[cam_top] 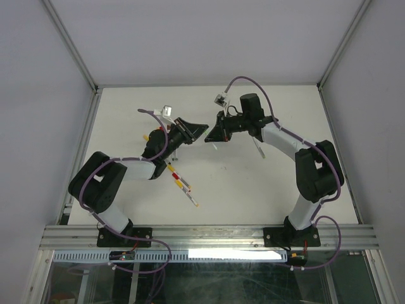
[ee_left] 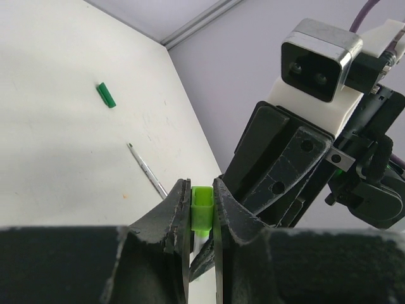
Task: Open the pen caps
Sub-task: Open the pen cap from the pen, then place the pen at the center of the board.
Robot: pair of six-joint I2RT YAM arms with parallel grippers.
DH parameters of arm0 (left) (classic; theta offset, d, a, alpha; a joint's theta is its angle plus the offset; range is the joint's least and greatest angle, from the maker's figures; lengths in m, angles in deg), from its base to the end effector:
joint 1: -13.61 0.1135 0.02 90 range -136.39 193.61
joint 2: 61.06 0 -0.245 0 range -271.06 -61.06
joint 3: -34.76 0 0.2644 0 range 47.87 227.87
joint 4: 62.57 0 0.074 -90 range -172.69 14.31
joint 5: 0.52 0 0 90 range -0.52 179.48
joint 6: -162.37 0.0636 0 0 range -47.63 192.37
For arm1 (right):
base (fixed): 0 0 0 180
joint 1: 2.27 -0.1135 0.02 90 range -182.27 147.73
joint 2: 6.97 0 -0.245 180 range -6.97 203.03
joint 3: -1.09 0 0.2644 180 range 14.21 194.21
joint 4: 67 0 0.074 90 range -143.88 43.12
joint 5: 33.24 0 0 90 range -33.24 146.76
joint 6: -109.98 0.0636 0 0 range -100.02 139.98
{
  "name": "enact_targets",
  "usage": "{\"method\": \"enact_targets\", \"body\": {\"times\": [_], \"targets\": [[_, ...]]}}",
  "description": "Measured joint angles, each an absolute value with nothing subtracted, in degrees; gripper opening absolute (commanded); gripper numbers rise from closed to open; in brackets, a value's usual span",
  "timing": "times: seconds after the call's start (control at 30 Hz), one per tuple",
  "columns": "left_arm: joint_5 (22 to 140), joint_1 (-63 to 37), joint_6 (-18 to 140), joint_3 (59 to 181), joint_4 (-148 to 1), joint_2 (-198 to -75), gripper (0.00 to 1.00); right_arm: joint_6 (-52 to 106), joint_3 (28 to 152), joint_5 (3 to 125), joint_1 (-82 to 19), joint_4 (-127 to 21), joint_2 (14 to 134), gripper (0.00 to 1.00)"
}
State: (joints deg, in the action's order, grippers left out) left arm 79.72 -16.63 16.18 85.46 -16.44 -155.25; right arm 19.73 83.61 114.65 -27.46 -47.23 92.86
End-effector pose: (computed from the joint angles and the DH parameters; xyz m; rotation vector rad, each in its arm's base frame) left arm 0.3110 -0.1938 0.1822 -0.2302 1.6660 -1.3054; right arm 0.3393 0.2191 0.2112 -1.0228 1.9147 1.3551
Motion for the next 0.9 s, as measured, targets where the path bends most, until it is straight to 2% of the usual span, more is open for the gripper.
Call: {"method": "enact_targets", "body": {"times": [0.2,0.43,0.57,0.63,0.9], "targets": [[82.5,-16.6,16.7,86.0,-17.5,-154.9,0.0,19.4,84.4,112.8,-27.8,-48.0,93.1,0.0],[105.9,-5.7,23.1,92.6,-11.8,-151.4,0.0,17.0,80.9,117.9,-29.3,-32.2,94.9,0.0],[108.9,-6.2,25.8,92.8,-9.3,-148.3,0.0,16.4,80.9,117.4,-30.0,-29.0,95.4,0.0],[108.2,-6.5,26.2,92.8,-10.1,-147.6,0.0,16.1,80.9,113.7,-29.9,-28.5,95.3,0.0],[99.3,-7.1,25.1,90.2,-18.0,-146.8,0.0,13.2,81.6,85.7,-26.5,-25.6,93.0,0.0]]}}
